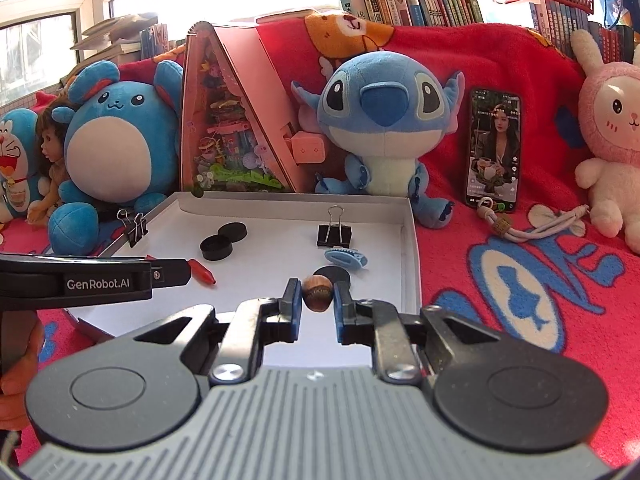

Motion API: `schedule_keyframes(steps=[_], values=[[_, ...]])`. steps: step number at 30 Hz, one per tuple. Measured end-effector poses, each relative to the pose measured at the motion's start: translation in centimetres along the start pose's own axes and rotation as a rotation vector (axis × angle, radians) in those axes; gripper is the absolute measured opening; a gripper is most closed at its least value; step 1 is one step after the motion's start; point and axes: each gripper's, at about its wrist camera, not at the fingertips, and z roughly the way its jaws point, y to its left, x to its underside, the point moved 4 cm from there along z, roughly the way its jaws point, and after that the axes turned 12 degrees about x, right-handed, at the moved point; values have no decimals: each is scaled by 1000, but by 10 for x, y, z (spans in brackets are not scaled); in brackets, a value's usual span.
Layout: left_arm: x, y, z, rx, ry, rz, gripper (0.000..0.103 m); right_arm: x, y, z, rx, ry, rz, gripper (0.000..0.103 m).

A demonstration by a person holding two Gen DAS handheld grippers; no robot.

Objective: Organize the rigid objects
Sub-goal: 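Carry the red marker in the left tool toward the box while the right carries the nut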

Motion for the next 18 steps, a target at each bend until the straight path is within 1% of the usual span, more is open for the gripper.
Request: schedule_keyframes(steps=[11, 18], values=[[6, 4, 19, -39, 20, -10, 42, -1, -3, 32, 8, 70, 56, 21], [8, 4, 24, -56, 25, 6, 42, 1, 1, 40, 23, 83, 34, 21]])
